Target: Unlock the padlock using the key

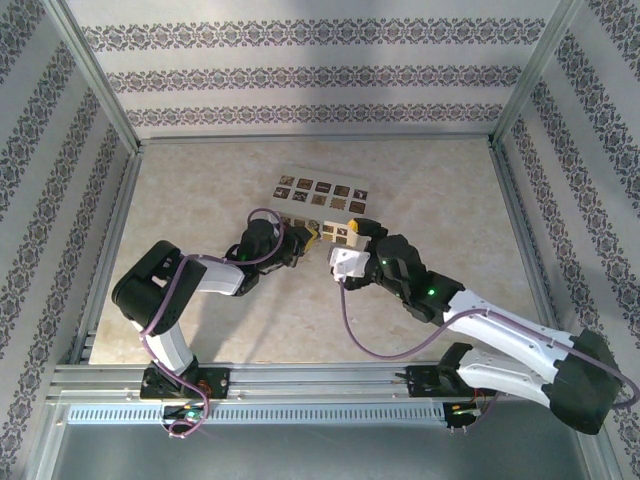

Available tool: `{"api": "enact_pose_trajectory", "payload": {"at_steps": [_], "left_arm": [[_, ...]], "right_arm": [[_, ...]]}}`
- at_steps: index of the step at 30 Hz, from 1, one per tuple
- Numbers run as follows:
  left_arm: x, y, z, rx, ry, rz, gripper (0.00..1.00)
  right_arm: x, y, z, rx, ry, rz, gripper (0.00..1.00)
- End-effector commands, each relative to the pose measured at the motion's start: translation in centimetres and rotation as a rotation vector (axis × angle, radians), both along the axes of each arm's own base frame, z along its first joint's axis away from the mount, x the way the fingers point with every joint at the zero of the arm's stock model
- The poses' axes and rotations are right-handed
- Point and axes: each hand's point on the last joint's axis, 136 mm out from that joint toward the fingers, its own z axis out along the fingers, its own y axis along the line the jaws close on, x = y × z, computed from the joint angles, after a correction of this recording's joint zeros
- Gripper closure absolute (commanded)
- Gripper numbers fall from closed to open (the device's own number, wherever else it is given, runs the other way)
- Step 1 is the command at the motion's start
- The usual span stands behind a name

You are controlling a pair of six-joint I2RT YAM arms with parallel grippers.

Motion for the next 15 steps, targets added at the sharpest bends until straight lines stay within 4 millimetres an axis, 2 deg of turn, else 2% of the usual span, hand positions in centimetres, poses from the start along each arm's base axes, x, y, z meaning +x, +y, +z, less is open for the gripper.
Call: {"api": "enact_pose_trajectory", "payload": {"at_steps": [1, 3, 7, 15], "left_arm": [[1.0, -1.4, 3.4, -0.106, -0.082, 0.004, 1.00], [1.0, -1.6, 3.5, -0.129, -0.080, 0.002, 1.00], [0.9, -2.1, 3.7, -0.140, -0.080, -0.007, 1.00], [0.6, -2.4, 4.1, -0.163, -0.075, -0.001, 1.00]], "right_arm": [[0.4, 0.9, 0.5, -0.069, -0.058, 0.049, 0.02], [0.4, 1.5, -0.5, -0.097, -0.026, 0.077, 0.03], [0.8, 2.5, -2.4, -0.137, 0.030, 0.102, 0.22], [2.7, 3.6, -5.2, -0.154, 0.076, 0.097, 0.41]]}}
